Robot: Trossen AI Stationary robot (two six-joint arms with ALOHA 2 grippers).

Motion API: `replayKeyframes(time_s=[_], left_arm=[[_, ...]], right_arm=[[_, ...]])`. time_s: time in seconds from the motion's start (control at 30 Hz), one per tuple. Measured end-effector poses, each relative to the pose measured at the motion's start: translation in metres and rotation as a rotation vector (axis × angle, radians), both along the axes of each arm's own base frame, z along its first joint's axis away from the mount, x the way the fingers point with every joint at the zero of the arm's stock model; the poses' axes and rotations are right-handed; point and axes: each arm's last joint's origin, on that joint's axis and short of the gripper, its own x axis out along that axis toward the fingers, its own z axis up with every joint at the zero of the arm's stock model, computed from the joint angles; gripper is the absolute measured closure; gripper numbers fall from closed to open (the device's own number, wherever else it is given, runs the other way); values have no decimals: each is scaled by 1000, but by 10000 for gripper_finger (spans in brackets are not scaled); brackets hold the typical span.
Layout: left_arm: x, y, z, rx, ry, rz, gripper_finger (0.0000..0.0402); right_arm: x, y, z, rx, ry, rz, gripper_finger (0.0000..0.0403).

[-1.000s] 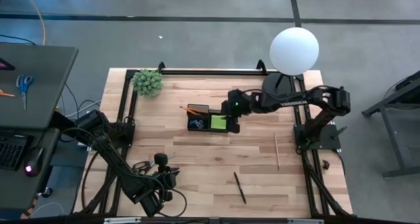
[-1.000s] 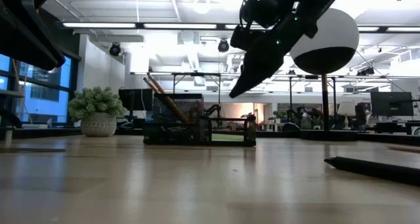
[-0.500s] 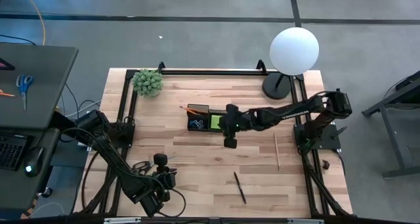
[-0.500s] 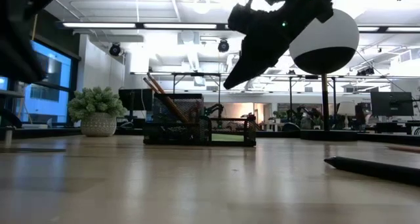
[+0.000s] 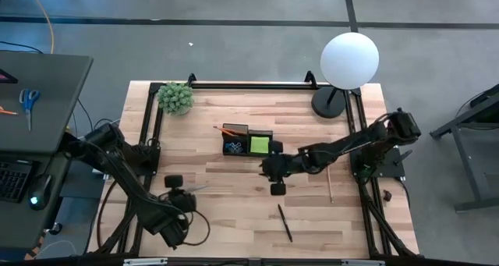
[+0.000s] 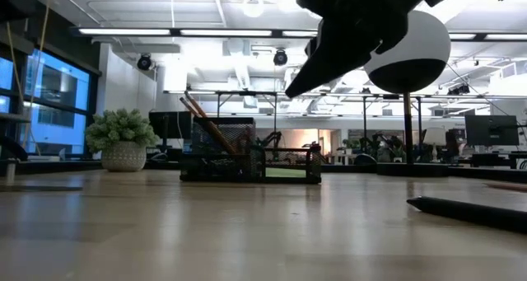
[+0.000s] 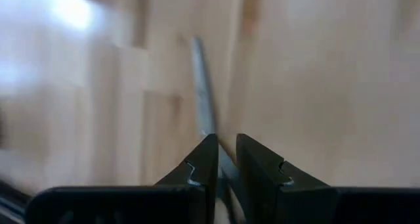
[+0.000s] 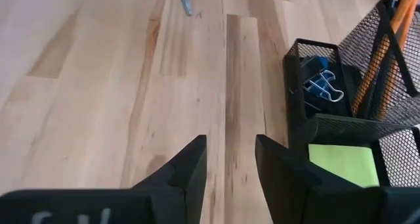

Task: Pick and place office supplies into organizer
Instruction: Put the scissors into the organizer bin

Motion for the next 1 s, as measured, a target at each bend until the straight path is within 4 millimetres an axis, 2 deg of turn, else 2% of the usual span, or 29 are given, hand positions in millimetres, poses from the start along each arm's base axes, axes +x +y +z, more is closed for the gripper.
replayKeyframes(time_s=[0.13, 0.23, 0.4, 0.57, 0.8, 1.0], left_arm=[[-7, 1, 10, -116, 81, -2, 355], [-17, 11, 15, -152, 133, 5, 355], [-40, 34, 6, -320, 186, 66, 355], [-55, 47, -4, -458, 105, 109, 355], [-59, 51, -9, -513, 49, 120, 355], [-57, 47, -24, -585, 18, 136, 355]], right_arm=[[-1, 6, 1, -9, -10, 8, 281], [-1, 7, 1, -28, -20, 19, 281], [0, 7, 2, -46, -31, 34, 281], [0, 7, 3, -62, -34, 49, 281], [2, 8, 4, -57, -59, 48, 281], [2, 10, 5, -52, -63, 56, 281]])
